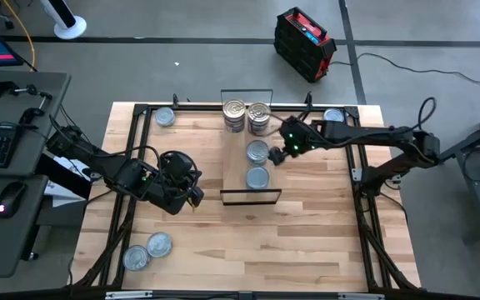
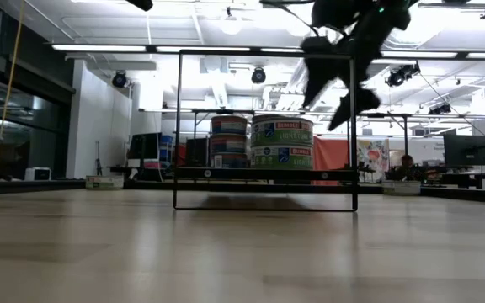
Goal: Stack canned seafood by type on shelf
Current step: Stack the blue tuna can on top of the other blue tuna can on the shelf
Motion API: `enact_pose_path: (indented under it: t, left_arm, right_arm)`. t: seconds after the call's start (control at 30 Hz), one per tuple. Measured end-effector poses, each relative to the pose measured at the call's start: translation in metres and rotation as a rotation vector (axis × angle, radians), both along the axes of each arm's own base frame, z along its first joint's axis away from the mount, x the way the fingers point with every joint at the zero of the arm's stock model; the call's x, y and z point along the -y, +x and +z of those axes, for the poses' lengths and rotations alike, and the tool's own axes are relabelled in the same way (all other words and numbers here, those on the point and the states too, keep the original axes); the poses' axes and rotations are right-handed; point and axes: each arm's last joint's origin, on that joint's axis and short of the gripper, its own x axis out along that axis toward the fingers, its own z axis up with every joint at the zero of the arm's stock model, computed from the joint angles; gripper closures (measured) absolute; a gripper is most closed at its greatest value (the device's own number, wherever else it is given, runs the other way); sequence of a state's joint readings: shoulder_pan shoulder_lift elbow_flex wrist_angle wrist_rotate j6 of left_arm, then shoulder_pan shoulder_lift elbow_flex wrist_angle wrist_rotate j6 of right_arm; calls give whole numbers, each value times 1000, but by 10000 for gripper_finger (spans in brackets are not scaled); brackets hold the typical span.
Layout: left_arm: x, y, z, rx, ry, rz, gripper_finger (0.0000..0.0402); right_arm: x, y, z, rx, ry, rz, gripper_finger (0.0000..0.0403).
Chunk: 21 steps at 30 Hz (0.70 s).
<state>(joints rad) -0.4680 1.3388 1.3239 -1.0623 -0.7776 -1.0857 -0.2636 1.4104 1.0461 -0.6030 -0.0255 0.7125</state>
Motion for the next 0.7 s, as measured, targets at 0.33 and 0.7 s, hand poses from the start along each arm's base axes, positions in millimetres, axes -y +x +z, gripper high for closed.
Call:
enact_pose_path:
  t: [0.33, 0.7]
  left_arm:
    - [-7, 7, 3, 92, -71, 92, 401]
    - [-41, 32, 13, 235, -130, 184, 402]
  right_arm:
    - [-13, -21, -19, -237, -95, 87, 71]
    - [20, -8, -51, -72, -114, 5, 381]
